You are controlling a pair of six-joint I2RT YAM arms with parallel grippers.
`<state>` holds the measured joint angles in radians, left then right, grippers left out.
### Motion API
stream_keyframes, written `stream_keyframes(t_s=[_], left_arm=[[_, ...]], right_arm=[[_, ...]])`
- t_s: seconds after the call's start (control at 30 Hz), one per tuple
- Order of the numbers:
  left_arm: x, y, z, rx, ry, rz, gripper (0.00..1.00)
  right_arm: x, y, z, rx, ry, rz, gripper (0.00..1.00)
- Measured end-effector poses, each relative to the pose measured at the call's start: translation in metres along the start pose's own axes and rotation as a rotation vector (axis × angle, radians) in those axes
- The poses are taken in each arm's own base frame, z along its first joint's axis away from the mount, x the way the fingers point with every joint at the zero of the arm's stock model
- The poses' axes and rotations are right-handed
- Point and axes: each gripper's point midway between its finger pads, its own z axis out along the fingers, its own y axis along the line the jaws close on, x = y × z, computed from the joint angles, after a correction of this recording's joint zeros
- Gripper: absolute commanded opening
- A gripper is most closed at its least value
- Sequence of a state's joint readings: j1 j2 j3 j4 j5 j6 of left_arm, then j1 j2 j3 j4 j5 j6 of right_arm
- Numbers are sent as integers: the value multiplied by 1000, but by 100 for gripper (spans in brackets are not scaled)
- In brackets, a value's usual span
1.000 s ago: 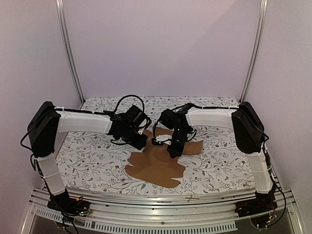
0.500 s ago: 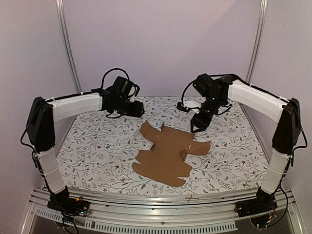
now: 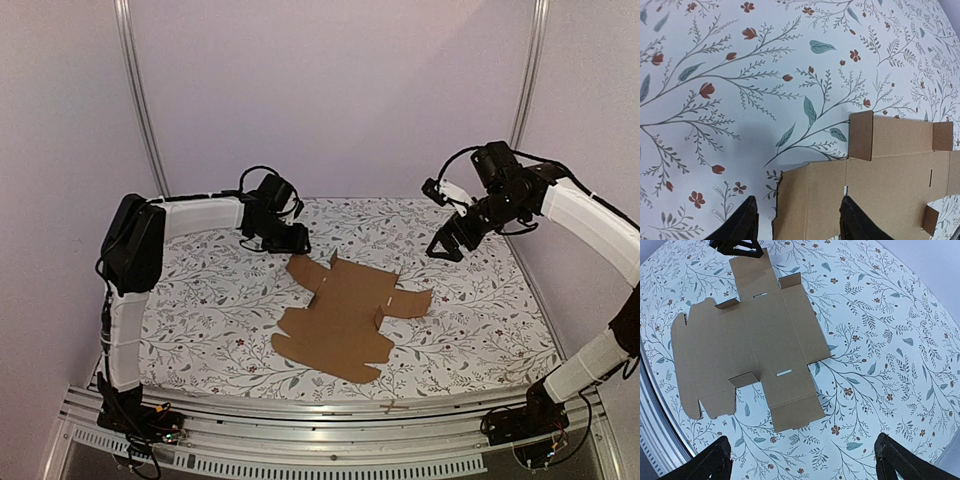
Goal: Fold the paper box
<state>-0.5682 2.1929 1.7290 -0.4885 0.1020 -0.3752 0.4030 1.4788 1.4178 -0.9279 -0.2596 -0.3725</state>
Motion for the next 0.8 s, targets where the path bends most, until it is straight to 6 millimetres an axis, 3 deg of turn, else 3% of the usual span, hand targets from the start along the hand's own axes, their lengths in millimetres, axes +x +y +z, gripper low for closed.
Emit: stream_keyframes(t_s=[0.27, 0.4, 0.5, 0.63, 0.8], left_arm=[[36, 4, 12, 24, 92, -30, 20], [47, 5, 15, 34, 122, -39, 3], [50, 3, 15, 44, 115, -28, 0], [60, -2, -1, 65, 68, 26, 0], [71, -33, -50, 128, -74, 183, 0]], right_arm=[[-12, 1, -12, -23, -92, 11, 85], [-10, 5, -4, -57, -77, -19, 73], [-3, 5, 9, -84, -30, -37, 71], [5, 4, 32, -136, 48, -47, 71], [-6, 1, 58, -191, 120, -71, 74]])
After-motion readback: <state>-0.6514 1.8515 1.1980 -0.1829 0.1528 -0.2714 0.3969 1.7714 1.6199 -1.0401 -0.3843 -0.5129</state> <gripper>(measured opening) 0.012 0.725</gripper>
